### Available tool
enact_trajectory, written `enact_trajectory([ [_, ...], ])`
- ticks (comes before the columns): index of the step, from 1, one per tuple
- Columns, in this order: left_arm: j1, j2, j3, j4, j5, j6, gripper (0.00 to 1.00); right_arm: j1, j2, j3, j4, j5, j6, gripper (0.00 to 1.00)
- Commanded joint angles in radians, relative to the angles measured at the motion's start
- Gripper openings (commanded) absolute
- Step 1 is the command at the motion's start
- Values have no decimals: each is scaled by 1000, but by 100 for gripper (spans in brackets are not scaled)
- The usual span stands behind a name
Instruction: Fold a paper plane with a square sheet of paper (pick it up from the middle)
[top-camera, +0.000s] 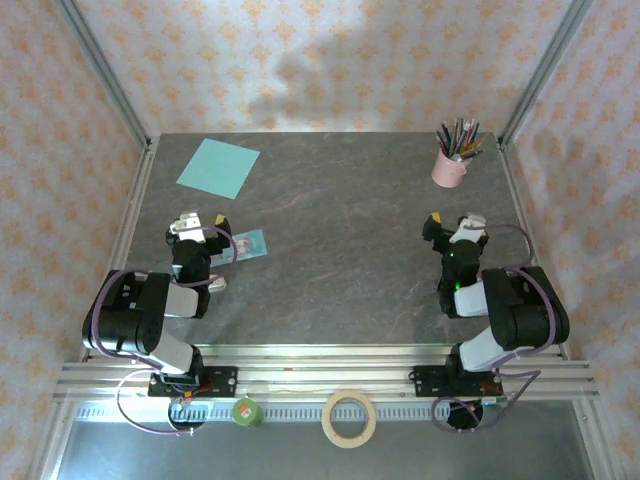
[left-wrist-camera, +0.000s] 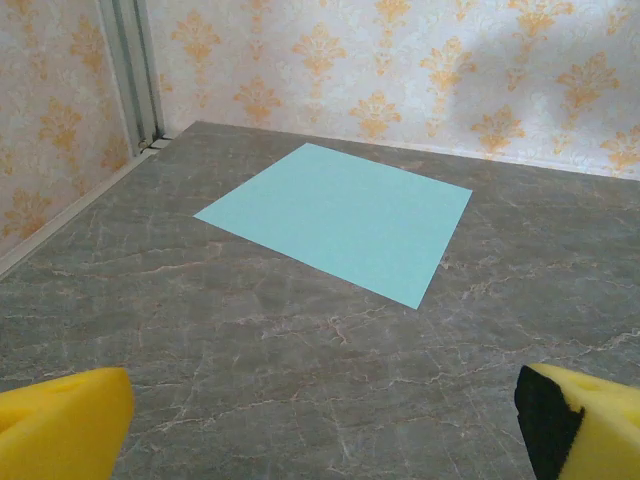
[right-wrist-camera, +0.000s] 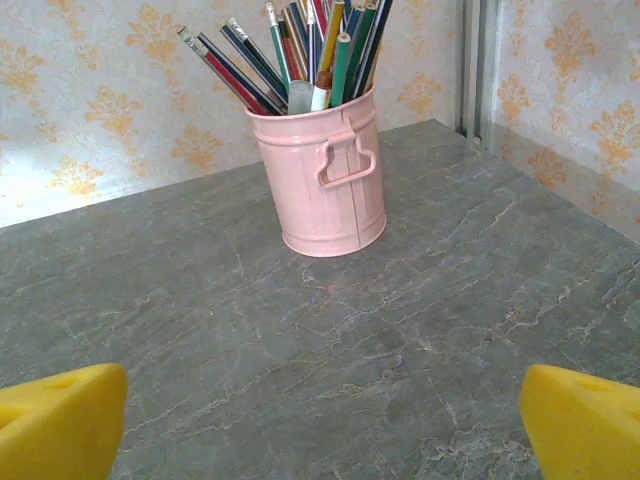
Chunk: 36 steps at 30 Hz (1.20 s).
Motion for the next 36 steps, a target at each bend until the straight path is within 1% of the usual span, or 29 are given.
enact_trajectory([
  [1,-1,3,13,32,6,20,99,-4,-2,-6,32,18,4,99],
  [33,-2,1,10,33,6,21,99,-3,-4,-8,36,18,4,99],
  [35,-2,-6,11,34,-21,10,99,-3,-9,-10,40,21,2,100],
  [36,-1,-22,17,2,-59,-7,99,-3,-20,-10,33,23,4,100],
])
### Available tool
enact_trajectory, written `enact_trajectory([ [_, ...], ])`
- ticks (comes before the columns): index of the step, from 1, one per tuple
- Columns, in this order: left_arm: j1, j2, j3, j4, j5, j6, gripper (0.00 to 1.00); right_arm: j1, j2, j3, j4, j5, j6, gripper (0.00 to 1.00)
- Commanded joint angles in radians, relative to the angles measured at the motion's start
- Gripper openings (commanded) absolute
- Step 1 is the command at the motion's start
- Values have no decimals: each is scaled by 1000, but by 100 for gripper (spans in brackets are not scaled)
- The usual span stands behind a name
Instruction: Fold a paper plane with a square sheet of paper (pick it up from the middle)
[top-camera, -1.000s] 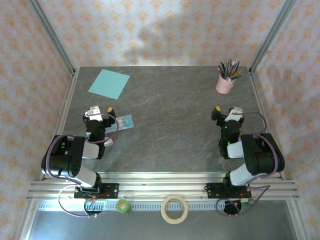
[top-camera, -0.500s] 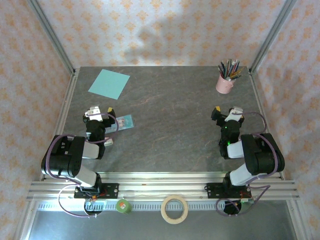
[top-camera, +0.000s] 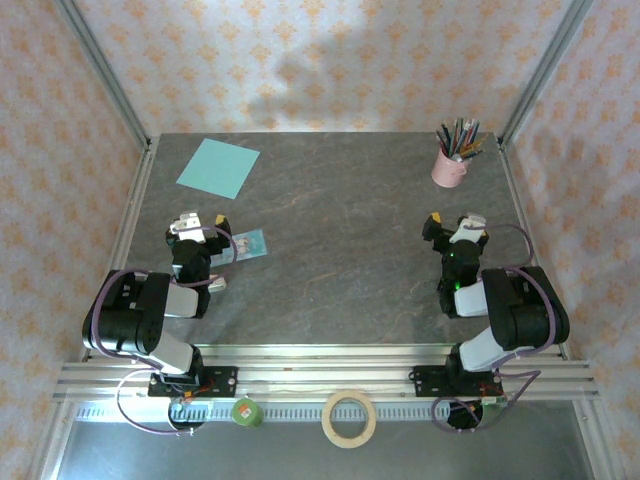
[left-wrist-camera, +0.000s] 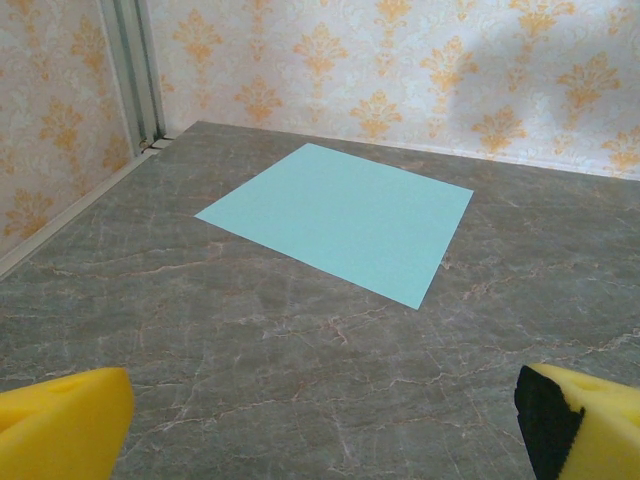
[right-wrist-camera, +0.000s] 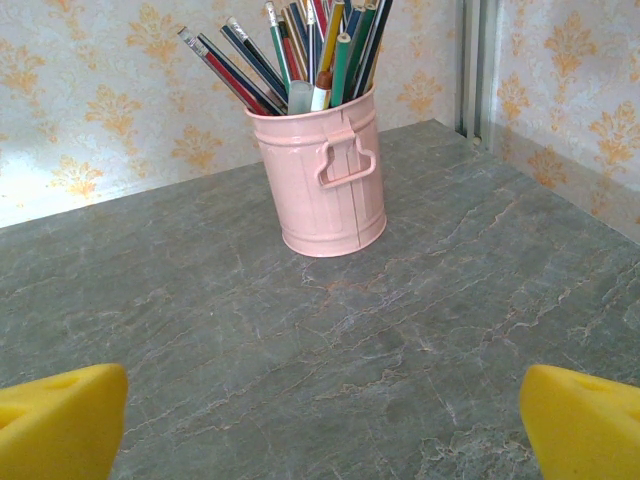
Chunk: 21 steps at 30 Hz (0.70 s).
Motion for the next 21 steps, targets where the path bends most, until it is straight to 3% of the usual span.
enact_trajectory([
  [1,-2,-42,28,-32,-71,-17,99,-2,-44,-9,12,23,2,100],
  [5,-2,-146,160,-360,-115,-49,99,9,-193,42,-199,55,2,100],
  [9,-2,-198,301,-617,-124,-246,99,21,-324,128,-467,49,119,100],
  [11,-1,-181,396,-749,-56,-328,98,24,-342,199,-643,27,220,100],
  [14,-2,-92,521,-859,95,-415,95,32,-334,330,-879,-46,350,99],
  [18,-2,88,683,-939,227,-508,88,59,-256,420,-961,-186,451,100],
  [21,-1,238,839,-1045,246,-558,82,72,-157,508,-1011,-283,515,99],
])
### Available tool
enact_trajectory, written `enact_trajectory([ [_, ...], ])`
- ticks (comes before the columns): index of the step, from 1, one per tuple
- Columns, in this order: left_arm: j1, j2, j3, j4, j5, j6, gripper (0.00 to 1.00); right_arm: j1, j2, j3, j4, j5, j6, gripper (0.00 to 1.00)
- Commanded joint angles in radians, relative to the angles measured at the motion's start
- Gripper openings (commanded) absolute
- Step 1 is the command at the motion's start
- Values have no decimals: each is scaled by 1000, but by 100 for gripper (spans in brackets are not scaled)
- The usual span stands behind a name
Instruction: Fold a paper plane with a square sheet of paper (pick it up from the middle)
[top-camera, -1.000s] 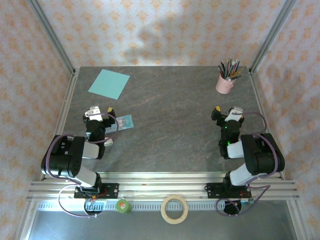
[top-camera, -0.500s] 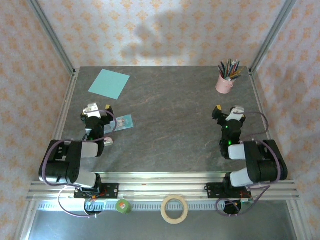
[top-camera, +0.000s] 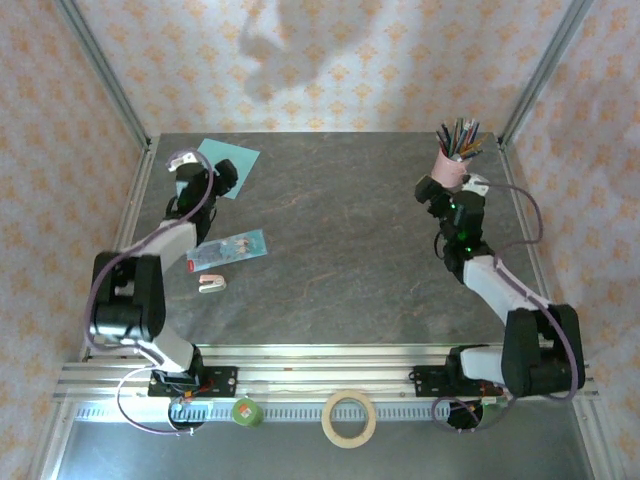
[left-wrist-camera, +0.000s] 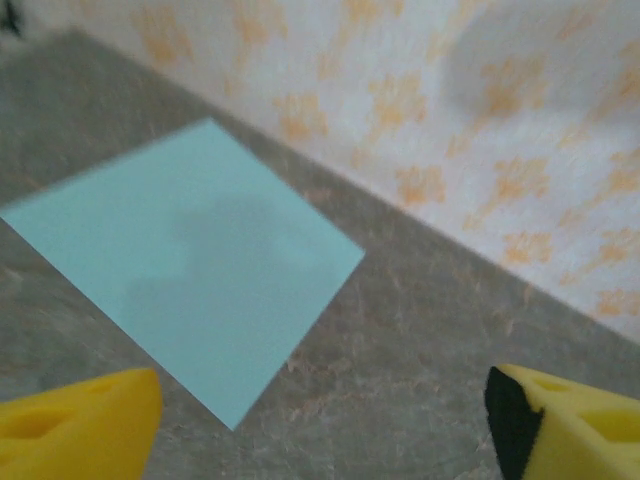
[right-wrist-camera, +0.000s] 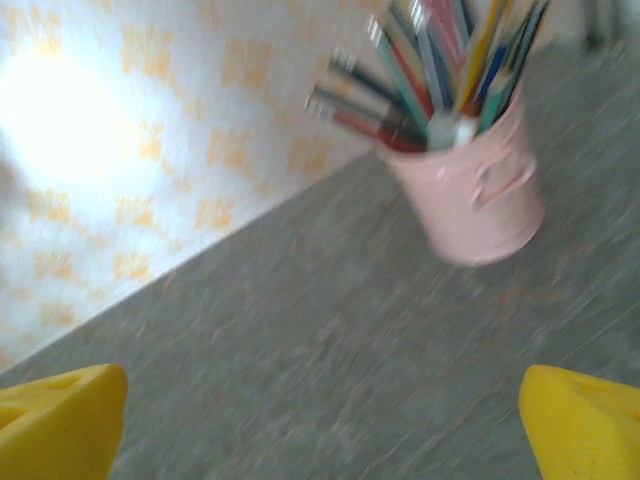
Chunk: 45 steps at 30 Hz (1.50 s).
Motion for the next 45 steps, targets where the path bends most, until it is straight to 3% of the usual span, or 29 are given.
enact_trajectory([
  [1,-2,148,158,-225,91,-115,79,17,99,77,-152,-150,132,98],
  [6,-1,361,368,-321,142,-157,75,46,244,163,-155,-242,177,95],
  [14,0,572,606,-421,112,-160,77,62,326,189,-150,-268,209,95],
  [23,-15,662,672,-490,175,-126,81,62,333,172,-160,-255,222,95],
  [26,-47,662,676,-546,194,-89,88,62,333,173,-169,-241,233,95],
  [37,-342,599,633,-670,279,22,93,60,330,209,-231,-153,286,97],
  [42,-492,526,513,-648,304,10,92,40,321,237,-283,-140,293,97],
  [45,-562,452,371,-578,380,-20,93,18,297,240,-305,-128,298,94],
])
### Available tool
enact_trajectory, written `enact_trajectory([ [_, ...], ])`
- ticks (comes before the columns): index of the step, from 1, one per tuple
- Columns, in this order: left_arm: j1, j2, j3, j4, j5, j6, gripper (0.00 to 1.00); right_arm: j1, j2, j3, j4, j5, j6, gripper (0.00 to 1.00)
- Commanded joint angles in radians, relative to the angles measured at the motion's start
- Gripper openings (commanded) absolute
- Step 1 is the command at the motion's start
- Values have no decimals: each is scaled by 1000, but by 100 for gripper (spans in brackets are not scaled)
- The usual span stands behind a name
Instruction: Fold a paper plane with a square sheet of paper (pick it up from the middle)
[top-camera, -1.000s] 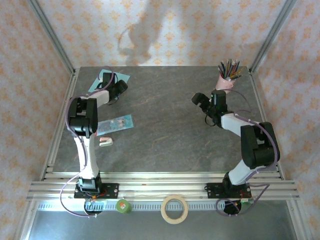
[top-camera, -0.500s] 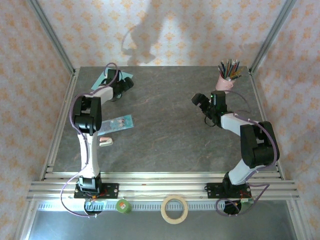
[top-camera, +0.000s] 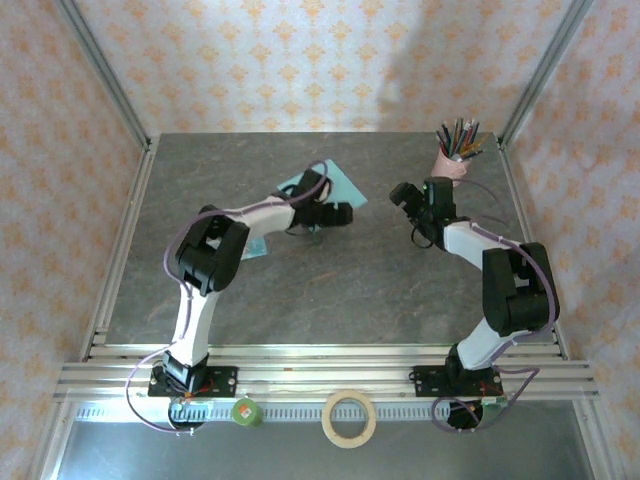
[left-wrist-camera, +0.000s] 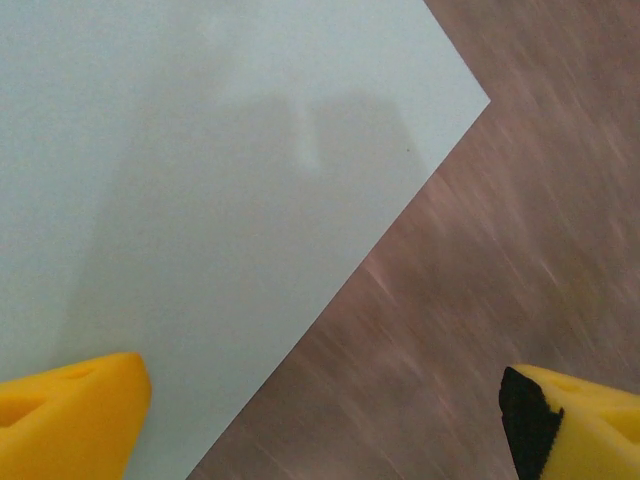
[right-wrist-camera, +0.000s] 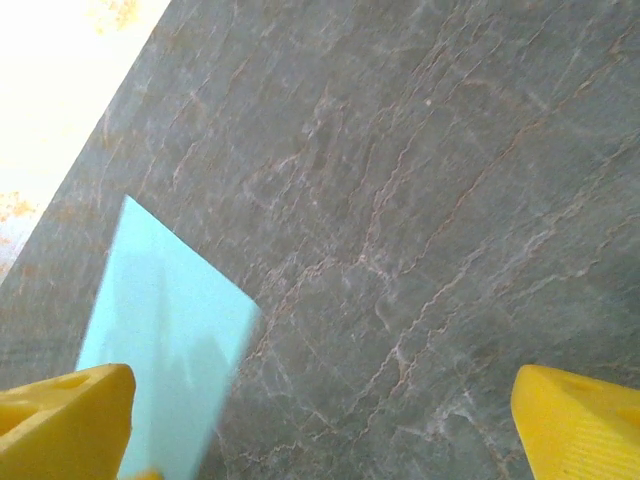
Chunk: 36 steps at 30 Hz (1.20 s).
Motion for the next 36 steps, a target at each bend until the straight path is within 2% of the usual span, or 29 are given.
enact_trajectory([
  [1,-43,-49,-171,-60,103,-43,93,-29,-36,21,-55,44,12,92],
  [5,-71,-176,-327,2,157,-60,93,-37,-55,25,-80,3,-52,82],
  [8,-68,-280,-321,-32,155,-23,94,-18,-36,48,-98,-106,-113,67],
  [9,-61,-303,-307,-42,160,-15,94,-2,-21,67,-118,-127,-132,65],
  [15,76,-444,-327,28,185,-66,94,146,142,252,-262,-130,-234,44],
  [18,150,-490,-365,57,159,-85,94,201,255,366,-299,-151,-264,36],
  [22,218,-518,-394,50,78,-123,98,245,410,530,-354,-139,-281,33],
  [28,250,-503,-386,54,72,-120,99,256,527,639,-355,-125,-228,33],
  [33,249,-480,-388,71,110,-122,99,256,559,623,-380,-28,-205,35],
  [36,249,-476,-388,62,123,-113,99,257,534,543,-352,-6,-155,35],
])
